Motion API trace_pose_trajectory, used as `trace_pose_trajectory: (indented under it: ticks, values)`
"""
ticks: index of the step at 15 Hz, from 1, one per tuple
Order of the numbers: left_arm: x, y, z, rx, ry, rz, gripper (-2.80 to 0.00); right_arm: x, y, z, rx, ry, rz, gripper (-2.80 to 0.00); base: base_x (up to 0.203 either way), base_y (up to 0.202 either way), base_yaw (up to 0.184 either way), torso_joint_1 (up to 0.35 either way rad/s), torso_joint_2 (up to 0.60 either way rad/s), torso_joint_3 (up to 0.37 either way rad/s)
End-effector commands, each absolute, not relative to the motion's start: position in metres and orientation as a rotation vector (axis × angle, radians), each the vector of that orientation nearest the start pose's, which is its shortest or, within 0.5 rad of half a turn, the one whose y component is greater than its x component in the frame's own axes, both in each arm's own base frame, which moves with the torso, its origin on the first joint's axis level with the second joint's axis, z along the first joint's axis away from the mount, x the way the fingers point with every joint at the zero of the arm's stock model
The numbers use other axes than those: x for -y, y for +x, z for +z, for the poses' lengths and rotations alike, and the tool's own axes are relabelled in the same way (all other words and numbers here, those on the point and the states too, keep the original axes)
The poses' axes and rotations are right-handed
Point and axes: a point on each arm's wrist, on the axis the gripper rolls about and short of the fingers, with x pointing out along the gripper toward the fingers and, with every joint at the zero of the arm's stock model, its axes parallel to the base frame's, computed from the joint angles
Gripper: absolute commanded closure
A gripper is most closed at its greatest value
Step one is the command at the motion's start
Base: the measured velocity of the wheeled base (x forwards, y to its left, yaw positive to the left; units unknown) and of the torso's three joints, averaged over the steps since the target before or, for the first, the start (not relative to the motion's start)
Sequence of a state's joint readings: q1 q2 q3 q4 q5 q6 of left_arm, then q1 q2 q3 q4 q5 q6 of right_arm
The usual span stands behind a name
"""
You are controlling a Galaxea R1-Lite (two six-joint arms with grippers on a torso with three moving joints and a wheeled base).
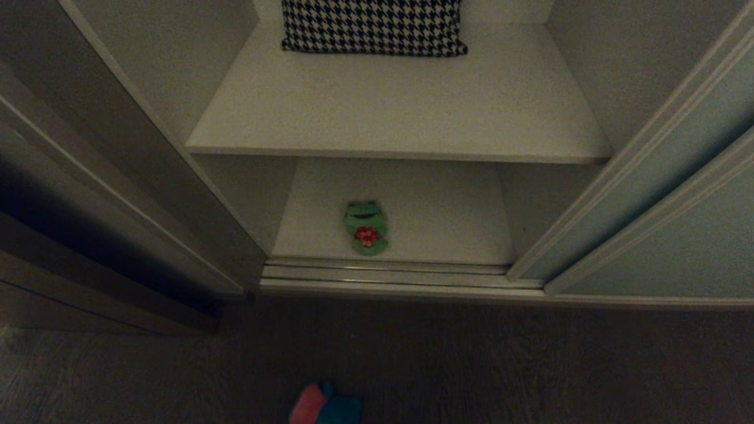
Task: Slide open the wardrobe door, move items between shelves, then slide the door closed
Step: Place the blue doll on the higher shelf
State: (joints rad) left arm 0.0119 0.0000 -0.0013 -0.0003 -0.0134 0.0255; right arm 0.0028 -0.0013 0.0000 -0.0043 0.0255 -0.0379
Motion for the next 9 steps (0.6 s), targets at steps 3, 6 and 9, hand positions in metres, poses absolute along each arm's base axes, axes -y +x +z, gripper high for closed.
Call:
trace_pose_trajectory:
  ticks: [3,6,9]
  values:
    - [0.0006,-0.0228,0.0758,-0.002,0.028,-0.002,0.0,-0.0005,-0.023,0.0759,0.008,-0.038,0.029,0.0,0.0,0.0,0.0,0.001,0.0,-0.195]
    - [0.0006,-0.0228,0.0758,-0.002,0.028,-0.002,0.0,-0.0005,-0.0229,0.0759,0.007,-0.038,0.029,0.0,0.0,0.0,0.0,0.003,0.0,-0.201]
    - [0.0006,-0.0228,0.0758,-0.002,0.026,-0.002,0.0,-0.0005,-0.023,0.076,0.007,-0.038,0.029,0.0,0.0,0.0,0.0,0.003,0.0,-0.196]
